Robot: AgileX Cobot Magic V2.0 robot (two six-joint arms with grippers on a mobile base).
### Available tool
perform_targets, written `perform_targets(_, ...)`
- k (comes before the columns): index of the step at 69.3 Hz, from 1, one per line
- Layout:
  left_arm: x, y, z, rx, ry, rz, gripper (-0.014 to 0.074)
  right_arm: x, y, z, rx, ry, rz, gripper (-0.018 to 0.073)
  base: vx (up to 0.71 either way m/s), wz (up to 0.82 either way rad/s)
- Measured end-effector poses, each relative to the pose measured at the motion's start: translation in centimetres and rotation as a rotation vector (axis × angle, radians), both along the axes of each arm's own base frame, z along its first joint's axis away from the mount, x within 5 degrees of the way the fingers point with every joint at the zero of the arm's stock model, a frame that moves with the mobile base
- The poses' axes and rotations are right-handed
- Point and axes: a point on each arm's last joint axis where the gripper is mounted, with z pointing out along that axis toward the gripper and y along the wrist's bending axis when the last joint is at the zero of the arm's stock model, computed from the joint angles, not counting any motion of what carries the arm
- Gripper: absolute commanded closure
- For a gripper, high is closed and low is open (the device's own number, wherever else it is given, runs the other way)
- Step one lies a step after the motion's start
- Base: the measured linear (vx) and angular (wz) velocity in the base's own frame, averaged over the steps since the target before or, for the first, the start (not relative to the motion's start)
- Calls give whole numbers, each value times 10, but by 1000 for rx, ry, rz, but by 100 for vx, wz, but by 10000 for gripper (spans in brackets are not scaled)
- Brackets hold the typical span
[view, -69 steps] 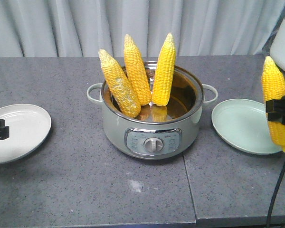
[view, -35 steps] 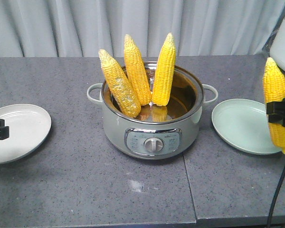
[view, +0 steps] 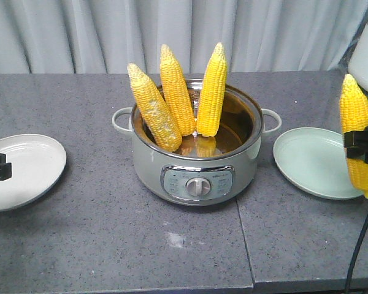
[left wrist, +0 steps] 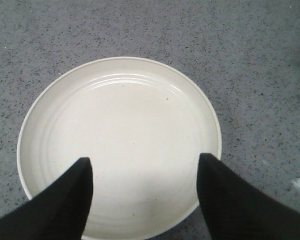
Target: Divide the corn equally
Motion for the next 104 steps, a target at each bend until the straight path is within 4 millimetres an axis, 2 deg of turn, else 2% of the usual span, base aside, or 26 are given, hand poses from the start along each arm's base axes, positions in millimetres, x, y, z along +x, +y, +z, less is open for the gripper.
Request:
perform_targets(57, 0, 0, 0, -2, 2, 1, 153, 0, 0, 0, 0, -1, 0, 375, 0, 0)
perform_targets(73, 1, -2, 1, -87, -12, 34, 153, 0, 0, 0, 0, -1, 0, 375, 0, 0)
perform_targets(85, 7, -11, 23, -91, -82, -31, 153, 0, 0, 0, 0, -2, -1, 375, 0, 0)
perform_targets(99, 17, -40, 74, -90, -242, -212, 153, 0, 0, 0, 0, -2, -1, 375, 0, 0)
perform_targets(104, 23, -50, 86, -91, -267, -271, 153, 0, 0, 0, 0, -2, -1, 375, 0, 0)
